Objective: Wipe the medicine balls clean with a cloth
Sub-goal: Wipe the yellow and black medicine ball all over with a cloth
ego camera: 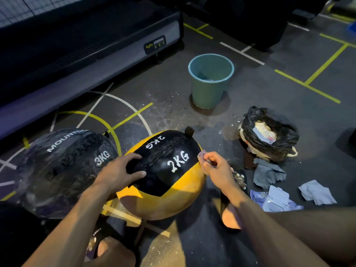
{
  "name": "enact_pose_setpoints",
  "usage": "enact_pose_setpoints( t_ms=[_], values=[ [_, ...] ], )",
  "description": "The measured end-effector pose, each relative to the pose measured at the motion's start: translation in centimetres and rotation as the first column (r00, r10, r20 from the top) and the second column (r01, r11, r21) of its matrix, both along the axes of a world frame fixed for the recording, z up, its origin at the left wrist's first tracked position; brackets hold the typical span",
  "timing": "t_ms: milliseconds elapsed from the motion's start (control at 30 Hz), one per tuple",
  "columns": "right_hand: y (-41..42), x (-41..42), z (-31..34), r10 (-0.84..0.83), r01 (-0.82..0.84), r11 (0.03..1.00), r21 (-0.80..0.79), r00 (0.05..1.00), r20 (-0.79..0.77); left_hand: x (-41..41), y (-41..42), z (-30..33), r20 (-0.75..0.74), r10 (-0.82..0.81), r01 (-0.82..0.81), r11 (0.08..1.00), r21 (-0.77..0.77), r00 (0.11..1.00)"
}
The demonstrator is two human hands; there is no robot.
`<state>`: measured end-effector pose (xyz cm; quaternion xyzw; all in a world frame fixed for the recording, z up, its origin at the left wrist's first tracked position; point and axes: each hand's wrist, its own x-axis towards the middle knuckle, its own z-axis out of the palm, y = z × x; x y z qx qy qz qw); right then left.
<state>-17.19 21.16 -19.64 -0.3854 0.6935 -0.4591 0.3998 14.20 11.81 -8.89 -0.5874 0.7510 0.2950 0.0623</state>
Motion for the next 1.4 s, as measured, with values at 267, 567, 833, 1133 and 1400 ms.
enact_pose_setpoints(
  t_ms=[267,567,833,1133,1400],
  values=[
    [5.3,7.4,2.9,0.11,-0.152,0.973,-0.174,0.967,-0.229,0.5,1.7,-1.8,-0.031,0.112,-0.115,0.983,-0.141,0.993],
    [2.0,5.5,2.3,-0.201,0.202,0.979,-0.018,0.962,-0.184,-1.3,1.3,-2.0,-0.07,0.131,-0.14,0.98,-0.14,0.989],
    [0.7,4.1,2.8,-0.092,0.039,0.988,-0.146,0.923,-0.374,-0.3,0.9,-3.0,-0.132,0.13,-0.146,0.982,-0.117,0.983],
    [-6.5,2.9,4.0,-0.189,0.18,0.978,0.108,0.978,0.085,-0.3,1.3,-3.8,-0.152,0.136,-0.157,0.978,-0.134,0.979],
    [-2.0,9.5,8.3,0.395,-0.411,0.906,-0.105,0.907,-0.146,0.3,1.0,-3.9,-0.173,0.118,-0.139,0.984,-0.113,0.978]
  ],
)
